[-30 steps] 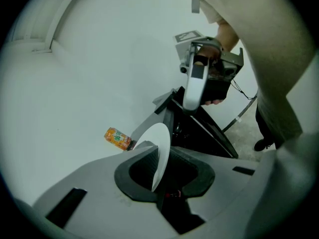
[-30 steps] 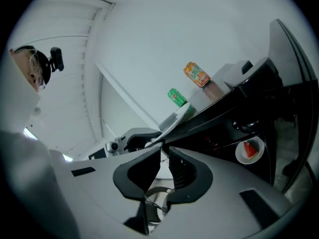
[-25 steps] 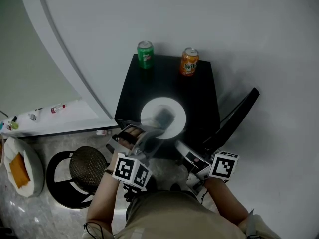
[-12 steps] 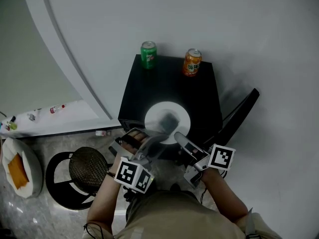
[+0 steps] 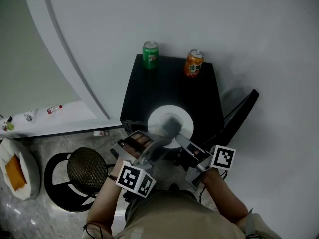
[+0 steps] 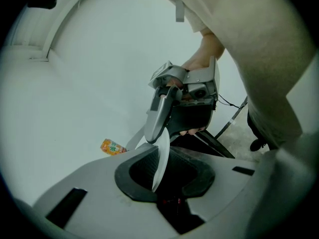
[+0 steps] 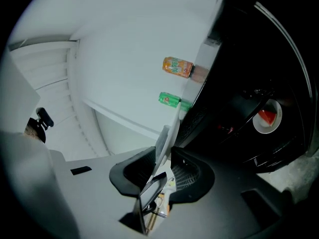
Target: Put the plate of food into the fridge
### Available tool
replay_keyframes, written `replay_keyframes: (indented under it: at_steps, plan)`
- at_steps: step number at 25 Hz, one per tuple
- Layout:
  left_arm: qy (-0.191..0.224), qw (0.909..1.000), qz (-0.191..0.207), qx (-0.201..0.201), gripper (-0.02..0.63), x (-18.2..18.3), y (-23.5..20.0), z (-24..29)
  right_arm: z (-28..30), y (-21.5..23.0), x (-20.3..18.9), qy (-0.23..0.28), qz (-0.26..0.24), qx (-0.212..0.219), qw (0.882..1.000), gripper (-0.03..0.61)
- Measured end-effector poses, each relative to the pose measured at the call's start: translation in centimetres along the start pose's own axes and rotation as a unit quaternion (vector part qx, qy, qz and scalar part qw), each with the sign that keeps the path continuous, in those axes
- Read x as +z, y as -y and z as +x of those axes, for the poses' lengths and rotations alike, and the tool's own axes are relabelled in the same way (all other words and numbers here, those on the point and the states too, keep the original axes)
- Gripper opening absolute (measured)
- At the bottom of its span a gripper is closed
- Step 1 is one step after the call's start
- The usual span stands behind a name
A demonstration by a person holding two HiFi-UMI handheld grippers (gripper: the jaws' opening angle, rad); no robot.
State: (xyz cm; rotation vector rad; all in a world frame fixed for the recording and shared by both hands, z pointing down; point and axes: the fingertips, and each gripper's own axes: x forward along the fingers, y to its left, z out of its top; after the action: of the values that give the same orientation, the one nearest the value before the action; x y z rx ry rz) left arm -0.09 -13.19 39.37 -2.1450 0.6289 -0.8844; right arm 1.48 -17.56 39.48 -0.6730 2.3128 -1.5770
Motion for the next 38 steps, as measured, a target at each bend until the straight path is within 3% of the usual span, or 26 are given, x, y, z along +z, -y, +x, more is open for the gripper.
replay_keyframes:
  at_steps: [14, 38]
  plan:
    - [0.024, 0.9997, -0.004, -0.008, 0.063, 0.2, 1.0, -1.3, -0.4, -0.4, -1.4, 0.026, 0.077, 0.001, 0.997, 0.066]
    - [0.047, 0.9986, 0.017, -0.021, 0.066, -0.8, 3.5, -4.8, -0.2, -0.8, -5.8, 0.064, 0.124, 0.004, 0.990, 0.054]
